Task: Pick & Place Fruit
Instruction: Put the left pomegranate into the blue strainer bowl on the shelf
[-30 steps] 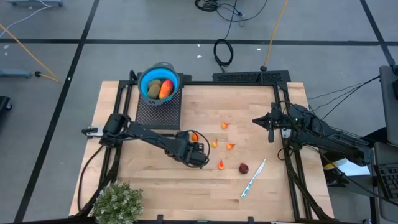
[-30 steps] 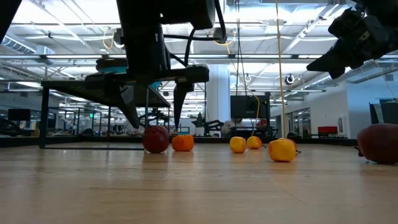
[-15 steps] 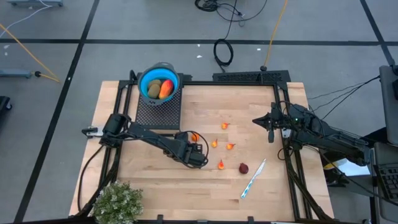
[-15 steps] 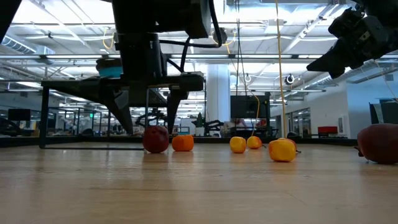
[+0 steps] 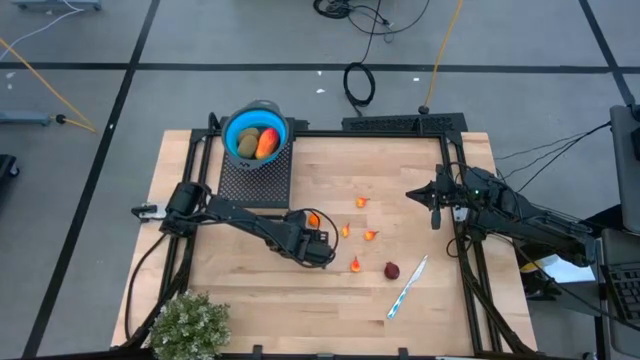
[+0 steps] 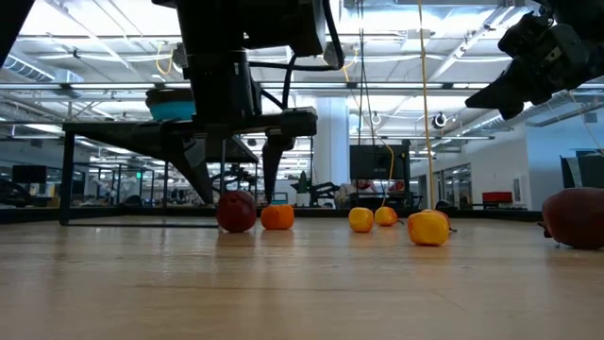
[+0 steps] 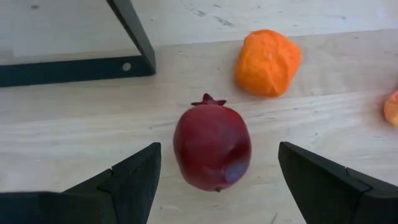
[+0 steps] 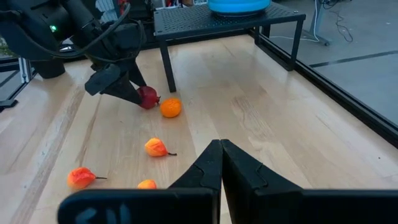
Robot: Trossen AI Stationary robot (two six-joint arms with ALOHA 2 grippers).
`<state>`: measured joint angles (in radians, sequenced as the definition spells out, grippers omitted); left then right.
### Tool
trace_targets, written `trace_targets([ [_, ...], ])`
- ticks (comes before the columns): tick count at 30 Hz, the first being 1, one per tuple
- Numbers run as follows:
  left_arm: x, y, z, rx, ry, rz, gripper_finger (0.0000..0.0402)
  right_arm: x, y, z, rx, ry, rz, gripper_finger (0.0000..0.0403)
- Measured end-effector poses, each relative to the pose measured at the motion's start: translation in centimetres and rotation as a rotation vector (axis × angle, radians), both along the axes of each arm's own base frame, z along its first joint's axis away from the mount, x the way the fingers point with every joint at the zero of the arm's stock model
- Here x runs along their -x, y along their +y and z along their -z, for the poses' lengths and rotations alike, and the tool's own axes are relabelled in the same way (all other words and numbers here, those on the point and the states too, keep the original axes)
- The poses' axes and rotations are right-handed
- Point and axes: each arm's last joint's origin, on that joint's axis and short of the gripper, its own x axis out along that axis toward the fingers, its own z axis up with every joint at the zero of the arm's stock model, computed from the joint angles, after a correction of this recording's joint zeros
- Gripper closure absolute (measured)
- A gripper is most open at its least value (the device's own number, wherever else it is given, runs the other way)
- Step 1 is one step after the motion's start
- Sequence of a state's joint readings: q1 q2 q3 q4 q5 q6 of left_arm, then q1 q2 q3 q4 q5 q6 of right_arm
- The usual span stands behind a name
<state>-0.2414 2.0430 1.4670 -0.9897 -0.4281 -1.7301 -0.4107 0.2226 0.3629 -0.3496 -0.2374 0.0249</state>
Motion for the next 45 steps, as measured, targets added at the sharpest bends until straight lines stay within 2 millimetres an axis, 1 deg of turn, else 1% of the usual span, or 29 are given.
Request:
trace_targets([
  [8,-0.1,0.5,0.0,0.010,0.017,0.016,0.0083,0.0,0.0,0.0,-0.015,-0.002,0.005,0.0403],
  [16,-0.1,0.4,0.0,0.010,0.024,0.034,0.0148,0.0,0.0,0.0,-0.015,-0.002,0.005,0.0403],
  [21,-0.1,0.4,0.1,0.007,0.027,0.035,0.0170,0.0,0.0,0.0,-0.012,-0.002,0.003,0.0403],
  [28,-0.3,0.3,1.4,0.064,0.063,0.033,0.0174,0.0,0.0,0.0,-0.012,-0.002,0.004,0.0403],
  [36,-0.2,0.4,1.0,0.055,0.061,0.023,0.0174,0.0,0.0,0.0,-0.011,-0.002,0.004,0.0403],
  [45,-0.2,0.4,1.0,0.056,0.059,0.019,0.0175,0.0,0.0,0.0,0.000,0.000,0.001,0.0403],
])
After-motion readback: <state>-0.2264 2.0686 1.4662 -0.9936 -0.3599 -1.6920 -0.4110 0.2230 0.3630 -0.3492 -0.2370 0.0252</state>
